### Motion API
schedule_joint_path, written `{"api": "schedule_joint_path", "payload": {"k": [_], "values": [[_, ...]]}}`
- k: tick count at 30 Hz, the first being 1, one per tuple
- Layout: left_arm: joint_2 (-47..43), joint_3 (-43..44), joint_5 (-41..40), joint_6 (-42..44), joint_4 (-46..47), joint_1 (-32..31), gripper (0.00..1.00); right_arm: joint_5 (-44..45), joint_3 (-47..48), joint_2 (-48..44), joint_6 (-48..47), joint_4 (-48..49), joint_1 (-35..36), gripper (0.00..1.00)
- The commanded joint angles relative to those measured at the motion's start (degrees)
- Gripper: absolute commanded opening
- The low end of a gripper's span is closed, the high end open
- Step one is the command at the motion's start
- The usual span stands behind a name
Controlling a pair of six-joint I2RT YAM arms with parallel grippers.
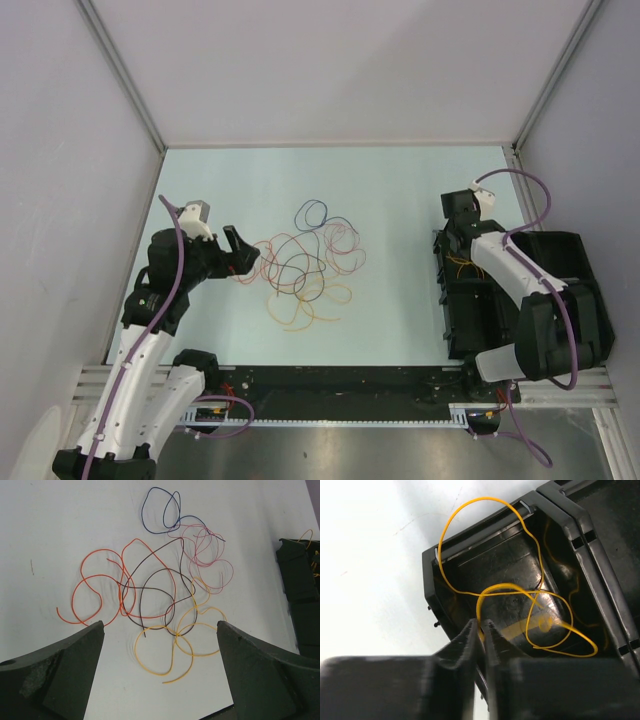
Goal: Untangle the cables
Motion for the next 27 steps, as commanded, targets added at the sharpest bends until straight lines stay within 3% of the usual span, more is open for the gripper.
{"api": "schedule_joint_path", "payload": {"k": [1, 3, 5, 9, 14, 27], "values": [[-0.69, 0.07, 1.20, 0.61, 1.36, 0.56, 1.00, -2.39, 1.78, -3.53, -1.12, -0.87, -0.72, 0.25], [-0.69, 0.07, 1.20, 0.61, 1.36, 0.56, 1.00, -2.57, 3.71, -4.86, -1.47, -2.88, -0.72, 0.42], [-0.69, 0.07, 1.11, 0.52, 1.44, 0.64, 1.00, -2.66, 5.21, -5.47, -2.17, -4.39, -0.45, 0.47], [-0.60, -0.02, 1.37, 0.52, 1.44, 0.64, 1.00, -0.56, 8.72, -7.22, -2.35, -7.55, 3.23, 0.47], [-0.51, -0.02, 1.37, 0.52, 1.44, 0.73, 1.00, -0.54, 13.12, -6.53, -4.27, -5.02, 15.44, 0.48], [-0.42, -0.02, 1.02, 0.52, 1.36, 0.73, 1.00, -6.87, 15.67, 10.60, -1.21, 5.09, 32.67, 0.49]]}}
